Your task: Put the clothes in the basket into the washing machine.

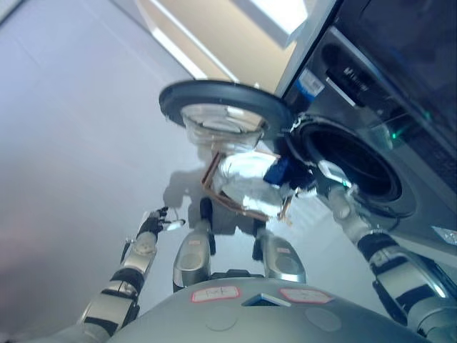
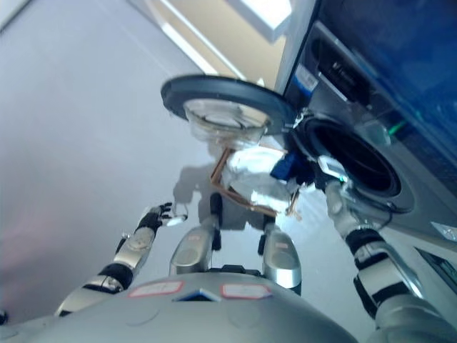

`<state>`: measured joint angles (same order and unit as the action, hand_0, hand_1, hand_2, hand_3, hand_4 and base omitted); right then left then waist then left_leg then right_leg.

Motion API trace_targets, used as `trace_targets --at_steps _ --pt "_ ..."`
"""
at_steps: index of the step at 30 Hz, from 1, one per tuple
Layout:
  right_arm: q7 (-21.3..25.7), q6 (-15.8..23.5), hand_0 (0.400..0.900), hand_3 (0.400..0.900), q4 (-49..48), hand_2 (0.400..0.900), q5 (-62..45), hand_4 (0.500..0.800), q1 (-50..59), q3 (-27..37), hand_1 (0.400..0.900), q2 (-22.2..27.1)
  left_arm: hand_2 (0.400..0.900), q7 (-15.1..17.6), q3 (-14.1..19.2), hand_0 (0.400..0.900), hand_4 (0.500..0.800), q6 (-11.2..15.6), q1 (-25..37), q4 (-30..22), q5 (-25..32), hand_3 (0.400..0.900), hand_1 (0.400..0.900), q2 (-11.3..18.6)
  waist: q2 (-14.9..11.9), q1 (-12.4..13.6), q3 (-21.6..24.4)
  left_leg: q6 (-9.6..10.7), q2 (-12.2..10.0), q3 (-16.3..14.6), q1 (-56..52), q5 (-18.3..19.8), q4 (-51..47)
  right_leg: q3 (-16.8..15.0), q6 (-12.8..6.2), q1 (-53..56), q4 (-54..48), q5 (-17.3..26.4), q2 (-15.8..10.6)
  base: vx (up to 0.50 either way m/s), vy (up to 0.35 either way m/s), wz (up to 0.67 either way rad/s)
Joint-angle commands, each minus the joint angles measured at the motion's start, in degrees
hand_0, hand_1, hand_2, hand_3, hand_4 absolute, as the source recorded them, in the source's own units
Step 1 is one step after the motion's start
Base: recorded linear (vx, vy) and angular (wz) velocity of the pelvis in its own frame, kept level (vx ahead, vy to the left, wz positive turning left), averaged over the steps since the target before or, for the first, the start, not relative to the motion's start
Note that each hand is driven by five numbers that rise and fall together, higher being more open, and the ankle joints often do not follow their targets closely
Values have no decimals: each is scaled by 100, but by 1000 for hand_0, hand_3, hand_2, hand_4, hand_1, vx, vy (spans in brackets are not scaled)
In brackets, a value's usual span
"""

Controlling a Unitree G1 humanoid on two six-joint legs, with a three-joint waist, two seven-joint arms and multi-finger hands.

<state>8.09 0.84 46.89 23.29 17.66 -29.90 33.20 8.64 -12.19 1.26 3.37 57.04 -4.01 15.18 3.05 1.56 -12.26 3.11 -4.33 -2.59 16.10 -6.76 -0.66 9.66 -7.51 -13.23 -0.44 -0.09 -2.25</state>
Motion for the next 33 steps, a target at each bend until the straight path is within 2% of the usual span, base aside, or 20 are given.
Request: trace_targets --at_steps 1,5,12,13,14,22,24,33 --pt "104 368 900 900 -602 900 200 800 396 -290 900 221 900 310 -133 900 800 118 121 36 238 900 900 372 -434 47 -179 -216 449 -143 321 348 471 -280 279 -821 855 373 -154 -68 -15 13" --pt "219 440 900 900 -818 900 77 800 774 -423 900 294 900 517 -223 900 800 105 503 119 407 900 900 352 -502 11 -374 -191 424 -125 1040 452 946 -190 293 -1507 1299 281 -228 -56 -21 19" --pt "760 375 900 900 -766 900 79 800 1430 -426 900 343 900 874 -310 900 800 184 1012 -291 810 900 900 480 -522 -85 -550 -126 358 -45 2493 701 1941 -80 285 -2835 2184 136 -323 -53 -22 17" --pt "823 367 900 900 -754 900 65 800 1528 -433 900 331 900 927 -322 900 800 199 1086 -345 842 900 900 501 -505 -87 -544 -102 344 -18 2630 934 2125 -117 227 -2984 2394 -38 -319 34 -1 4" --pt "900 356 900 900 -717 900 49 800 1591 -404 900 322 900 968 -337 900 800 213 1135 -391 873 900 900 528 -480 -96 -546 -101 330 -20 2829 963 2248 -122 225 -3188 2539 -66 -337 37 2 3" --pt "1523 127 900 900 -425 900 309 800 2154 -360 900 422 900 1347 -165 900 800 279 1383 -709 1165 900 900 717 -346 -141 -516 -111 252 12 4186 1410 3498 -169 234 -4531 3889 -472 -494 -28 -10 5" --pt "1741 44 900 900 -258 900 405 800 2313 -362 900 457 900 1388 -130 900 800 316 1428 -746 1268 900 900 758 -300 -129 -490 -124 265 39 4472 1499 3780 -181 265 -4842 4201 -588 -500 -12 -19 5" --pt "1940 -199 900 900 320 900 398 800 3077 -457 900 616 900 1459 -36 900 800 411 1327 -1037 1546 900 900 902 -95 -52 -478 -159 397 41 5505 1657 4650 -189 385 -5908 5128 -860 -525 -18 -22 7"
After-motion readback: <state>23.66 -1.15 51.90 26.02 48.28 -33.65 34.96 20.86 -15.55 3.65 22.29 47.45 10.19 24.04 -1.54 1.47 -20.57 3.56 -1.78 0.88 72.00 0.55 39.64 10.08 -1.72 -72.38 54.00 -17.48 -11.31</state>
